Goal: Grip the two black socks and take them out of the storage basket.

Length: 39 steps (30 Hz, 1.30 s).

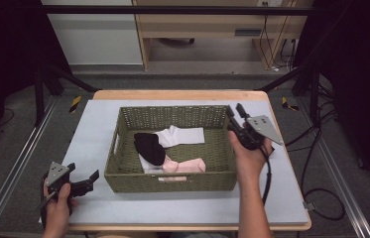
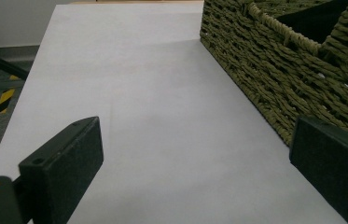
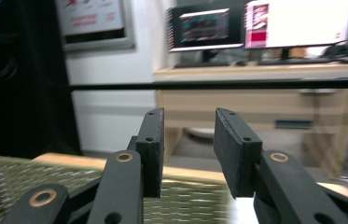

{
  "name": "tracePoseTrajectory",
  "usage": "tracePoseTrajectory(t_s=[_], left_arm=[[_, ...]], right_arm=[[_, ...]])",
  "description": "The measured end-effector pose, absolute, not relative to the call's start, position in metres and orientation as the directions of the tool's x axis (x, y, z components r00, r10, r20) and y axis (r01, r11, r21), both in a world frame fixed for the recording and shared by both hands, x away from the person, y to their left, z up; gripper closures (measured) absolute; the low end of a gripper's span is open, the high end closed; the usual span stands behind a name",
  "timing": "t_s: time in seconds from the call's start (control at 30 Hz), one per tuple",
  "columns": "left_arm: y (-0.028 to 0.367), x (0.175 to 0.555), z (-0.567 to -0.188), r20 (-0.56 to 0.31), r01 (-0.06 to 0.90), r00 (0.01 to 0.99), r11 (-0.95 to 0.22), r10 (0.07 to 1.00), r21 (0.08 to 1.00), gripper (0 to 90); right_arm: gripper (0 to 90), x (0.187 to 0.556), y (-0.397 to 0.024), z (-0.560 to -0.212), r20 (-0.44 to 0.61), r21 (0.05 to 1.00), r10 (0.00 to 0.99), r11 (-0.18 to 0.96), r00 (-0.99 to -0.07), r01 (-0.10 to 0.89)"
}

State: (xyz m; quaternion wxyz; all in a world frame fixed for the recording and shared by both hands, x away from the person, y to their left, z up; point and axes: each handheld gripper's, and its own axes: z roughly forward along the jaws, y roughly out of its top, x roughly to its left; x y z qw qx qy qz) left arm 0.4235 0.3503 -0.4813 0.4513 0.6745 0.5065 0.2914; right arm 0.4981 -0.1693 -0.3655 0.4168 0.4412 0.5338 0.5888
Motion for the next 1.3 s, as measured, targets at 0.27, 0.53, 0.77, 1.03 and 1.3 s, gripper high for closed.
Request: tracePoseTrajectory(t_s=[0.27, 0.53, 0.77, 1.03, 1.3], left_arm=[[0.351, 0.424, -0.481, -0.074, 0.422, 0.318, -0.071, 0.945, 0.904, 2.9], [0.351, 0.424, -0.481, -0.076, 0.424, 0.318, -0.07, 0.945, 0.903, 2.9], [0.352, 0.424, -0.481, -0.078, 0.425, 0.318, -0.069, 0.945, 0.902, 2.9], [0.352, 0.424, -0.481, -0.086, 0.428, 0.319, -0.063, 0.944, 0.902, 2.9], [0.352, 0.424, -0.481, -0.08, 0.427, 0.321, -0.07, 0.944, 0.901, 2.9]], right_arm=[[60.7, 0.522, -0.09, -0.378, 0.126, 0.99, 0.888, -0.088, -0.442, 0.106], [44.8, 0.537, -0.035, -0.391, 0.23, 0.94, 0.815, -0.045, -0.531, 0.337], [28.2, 0.548, 0.004, -0.402, 0.268, 0.892, 0.804, 0.001, -0.532, 0.451], [26.2, 0.561, 0.029, -0.423, 0.296, 0.802, 0.829, 0.054, -0.475, 0.595], [87.3, 0.564, 0.029, -0.433, 0.269, 0.695, 0.758, 0.275, -0.594, 0.665]])
